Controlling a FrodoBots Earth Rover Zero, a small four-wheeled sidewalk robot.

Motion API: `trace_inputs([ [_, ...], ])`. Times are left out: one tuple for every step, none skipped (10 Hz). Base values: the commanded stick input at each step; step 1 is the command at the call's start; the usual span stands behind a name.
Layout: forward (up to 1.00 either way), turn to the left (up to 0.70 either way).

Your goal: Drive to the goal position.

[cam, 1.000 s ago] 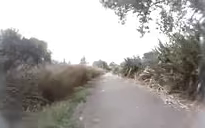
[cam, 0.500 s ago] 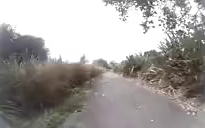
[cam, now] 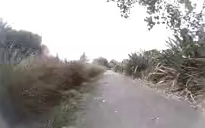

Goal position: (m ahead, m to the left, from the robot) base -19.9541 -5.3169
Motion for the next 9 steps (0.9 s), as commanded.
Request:
trace_inputs([
  [0.52,0.0],
  [0.0,0.0],
  [0.0,0.0],
  [0.0,0.0],
  [0.0,-0.17],
  [0.0,-0.7],
  [0.0,-0.91],
  [0.0,-1.0],
  [0.0,-1.0],
])
